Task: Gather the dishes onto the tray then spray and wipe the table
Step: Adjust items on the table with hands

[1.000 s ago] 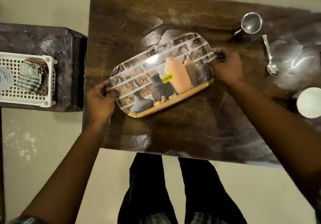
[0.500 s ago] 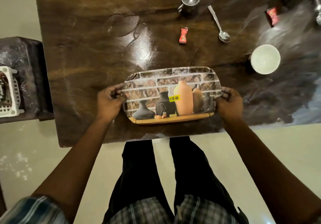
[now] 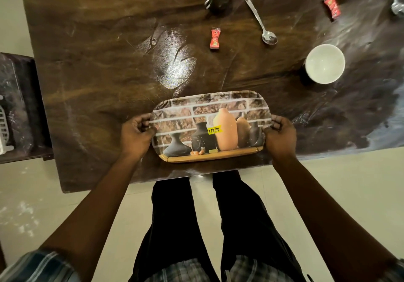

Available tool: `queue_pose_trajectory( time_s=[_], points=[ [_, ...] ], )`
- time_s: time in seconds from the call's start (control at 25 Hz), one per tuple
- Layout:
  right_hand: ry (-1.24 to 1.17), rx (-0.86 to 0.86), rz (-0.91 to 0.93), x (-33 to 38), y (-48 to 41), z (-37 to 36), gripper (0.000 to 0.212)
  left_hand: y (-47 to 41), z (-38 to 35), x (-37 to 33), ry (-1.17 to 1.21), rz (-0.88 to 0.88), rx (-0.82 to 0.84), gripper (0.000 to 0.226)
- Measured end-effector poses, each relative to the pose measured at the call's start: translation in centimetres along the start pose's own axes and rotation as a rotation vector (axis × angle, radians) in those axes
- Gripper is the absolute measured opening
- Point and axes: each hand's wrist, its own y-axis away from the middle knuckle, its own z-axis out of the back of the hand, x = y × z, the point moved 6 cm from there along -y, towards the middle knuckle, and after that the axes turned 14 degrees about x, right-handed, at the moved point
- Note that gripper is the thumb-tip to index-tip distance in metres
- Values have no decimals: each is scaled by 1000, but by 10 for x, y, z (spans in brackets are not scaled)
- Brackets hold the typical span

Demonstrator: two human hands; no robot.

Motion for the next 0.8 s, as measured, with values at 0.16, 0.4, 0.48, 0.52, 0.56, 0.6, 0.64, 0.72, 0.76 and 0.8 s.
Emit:
queue_pose_trajectory(
  time_s=[0.16,0.4,0.48,0.52,0.56,0.6,0.64,0.72,0.76,0.8],
  points=[
    [53,11,27,4,2,-1,39,1,0,5,-44,-1,0,43],
    [76,37,14,4,5,3,39,6,5,-3,-160,51,-72,47],
    [105,35,25,6,6,7,39,3,9,-21,-231,16,-141,53],
    [134,18,55,10,7,10,39,-1,11,-33,-239,-9,-171,53],
    [178,-10,100,16,8,13,39,-8,12,-46,-215,-31,-192,51],
    [224,-38,153,24,9,17,39,-17,11,-60,-177,-49,-204,48],
    [253,-56,210,34,8,18,38,-28,9,-74,-143,-72,-204,44],
    [256,-50,323,61,2,15,36,-54,0,-105,-76,-135,-181,38],
    [233,-30,376,78,-5,9,34,-69,-7,-122,-40,-172,-167,36],
    [200,-1,422,95,-13,0,33,-82,-14,-139,-20,-208,-154,35]
  ],
)
